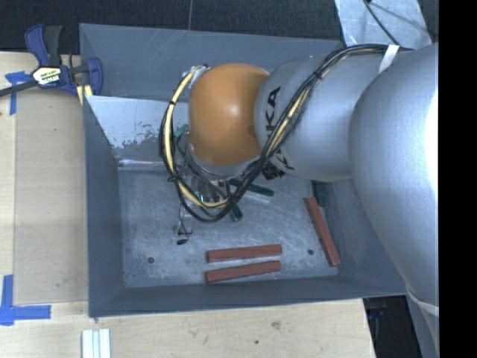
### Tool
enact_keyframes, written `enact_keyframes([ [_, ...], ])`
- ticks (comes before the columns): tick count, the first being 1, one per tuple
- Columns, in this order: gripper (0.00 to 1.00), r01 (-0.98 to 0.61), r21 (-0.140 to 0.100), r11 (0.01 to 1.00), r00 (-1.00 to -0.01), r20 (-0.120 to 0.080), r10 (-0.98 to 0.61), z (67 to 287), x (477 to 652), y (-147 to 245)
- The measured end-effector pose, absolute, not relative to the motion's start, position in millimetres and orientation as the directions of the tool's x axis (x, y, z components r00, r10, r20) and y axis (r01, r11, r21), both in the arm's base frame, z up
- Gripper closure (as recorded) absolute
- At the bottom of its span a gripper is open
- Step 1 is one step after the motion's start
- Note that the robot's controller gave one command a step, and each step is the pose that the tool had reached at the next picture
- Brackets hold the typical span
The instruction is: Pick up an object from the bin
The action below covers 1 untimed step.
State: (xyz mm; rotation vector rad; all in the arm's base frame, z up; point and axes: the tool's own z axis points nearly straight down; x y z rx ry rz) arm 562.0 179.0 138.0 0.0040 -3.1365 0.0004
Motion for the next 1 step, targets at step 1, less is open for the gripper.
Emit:
enact_keyframes([
  [1,0.00,-0.180,-0.003,0.984,-0.984,0.002,-0.180,85.7,597.2,101.9],
])
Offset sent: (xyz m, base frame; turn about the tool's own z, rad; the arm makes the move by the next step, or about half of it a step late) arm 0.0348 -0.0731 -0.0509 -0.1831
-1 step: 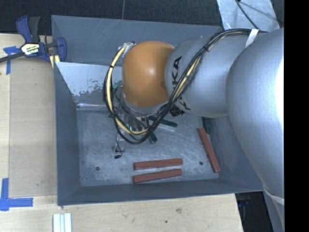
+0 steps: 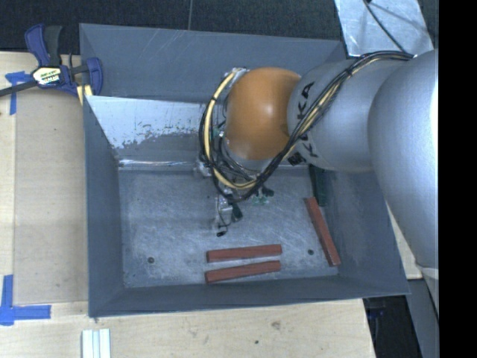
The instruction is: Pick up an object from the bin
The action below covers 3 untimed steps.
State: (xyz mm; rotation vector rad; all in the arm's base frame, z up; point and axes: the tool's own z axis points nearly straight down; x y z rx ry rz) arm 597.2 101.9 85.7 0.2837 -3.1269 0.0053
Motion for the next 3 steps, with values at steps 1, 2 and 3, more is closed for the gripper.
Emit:
enact_keyframes([
  [1,0.00,-0.241,0.000,0.971,-0.971,0.000,-0.241,70.4,602.1,25.6],
  [2,0.00,-0.368,-0.001,0.930,-0.930,-0.005,-0.368,116.6,583.6,43.3],
  [3,0.00,-0.445,-0.002,0.895,-0.895,-0.004,-0.445,68.2,617.7,31.7],
])
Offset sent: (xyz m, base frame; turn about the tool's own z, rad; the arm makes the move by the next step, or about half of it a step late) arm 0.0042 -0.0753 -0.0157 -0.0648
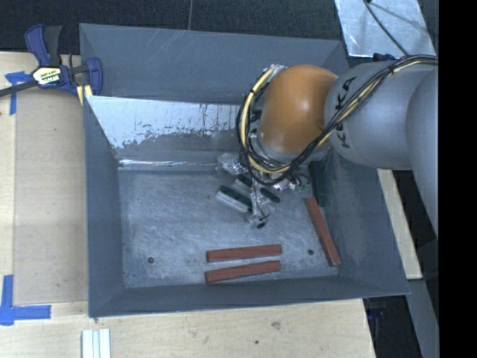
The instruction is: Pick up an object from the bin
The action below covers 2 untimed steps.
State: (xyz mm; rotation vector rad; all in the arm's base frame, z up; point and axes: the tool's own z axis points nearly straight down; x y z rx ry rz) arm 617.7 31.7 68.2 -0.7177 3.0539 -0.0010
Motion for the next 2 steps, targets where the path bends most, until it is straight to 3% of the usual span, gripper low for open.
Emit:
enact_keyframes([
  [1,1.00,-0.442,-0.001,0.897,-0.897,-0.007,-0.442,71.5,618.2,32.6],
  [2,1.00,-0.399,-0.001,0.917,-0.917,-0.004,-0.399,207.4,614.1,32.2],
])
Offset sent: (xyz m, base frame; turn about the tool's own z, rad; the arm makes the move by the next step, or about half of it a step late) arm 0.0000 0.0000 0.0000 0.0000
